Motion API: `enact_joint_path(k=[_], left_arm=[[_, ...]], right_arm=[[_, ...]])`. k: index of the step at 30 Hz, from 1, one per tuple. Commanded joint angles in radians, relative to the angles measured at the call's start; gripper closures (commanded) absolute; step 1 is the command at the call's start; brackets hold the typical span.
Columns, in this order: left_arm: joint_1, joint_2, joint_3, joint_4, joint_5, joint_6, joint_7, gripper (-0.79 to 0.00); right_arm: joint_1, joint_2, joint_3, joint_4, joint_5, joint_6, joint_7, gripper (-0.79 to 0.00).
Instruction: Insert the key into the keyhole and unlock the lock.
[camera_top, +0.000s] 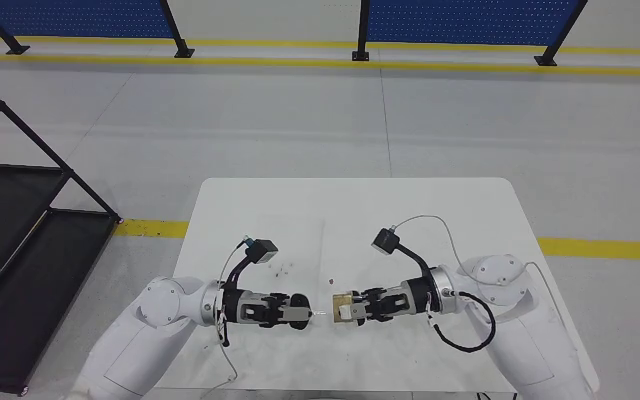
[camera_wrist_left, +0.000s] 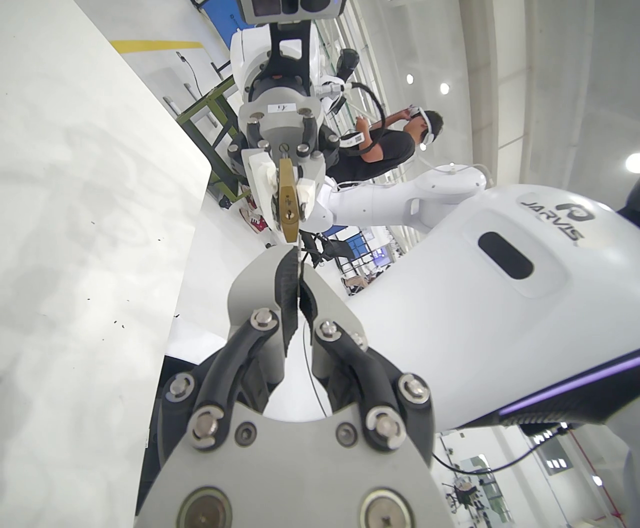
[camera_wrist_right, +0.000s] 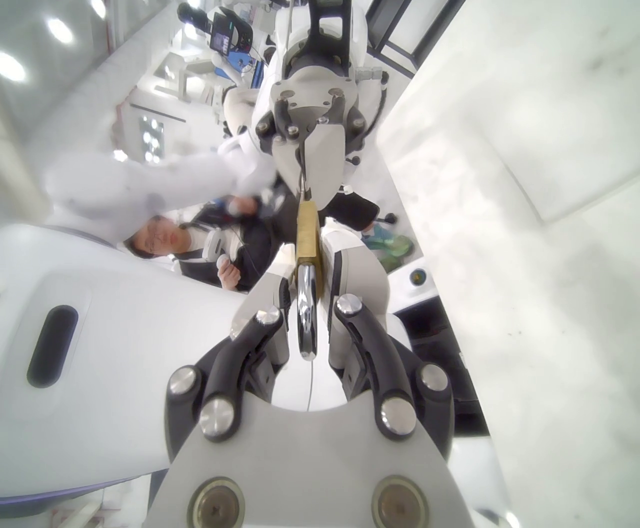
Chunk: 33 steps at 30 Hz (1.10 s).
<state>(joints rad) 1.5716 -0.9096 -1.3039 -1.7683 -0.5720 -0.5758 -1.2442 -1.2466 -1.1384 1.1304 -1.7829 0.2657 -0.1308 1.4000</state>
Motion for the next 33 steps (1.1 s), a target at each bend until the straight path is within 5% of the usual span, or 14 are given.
enact_joint_path(k=[1,33], left_arm=[[-0.002,0.001,0.003,0.0,0.001,0.0,0.0,0.0],[-0.029,0.01,0.045,0.015,0.009,-0.012,0.012,0.0]], right_arm=[[0.004,0.001,-0.004,0.001,0.001,0.001,0.0,0.0],[0.036,0.025,-0.067,0.007,0.026,0.013,-0.006,0.0]])
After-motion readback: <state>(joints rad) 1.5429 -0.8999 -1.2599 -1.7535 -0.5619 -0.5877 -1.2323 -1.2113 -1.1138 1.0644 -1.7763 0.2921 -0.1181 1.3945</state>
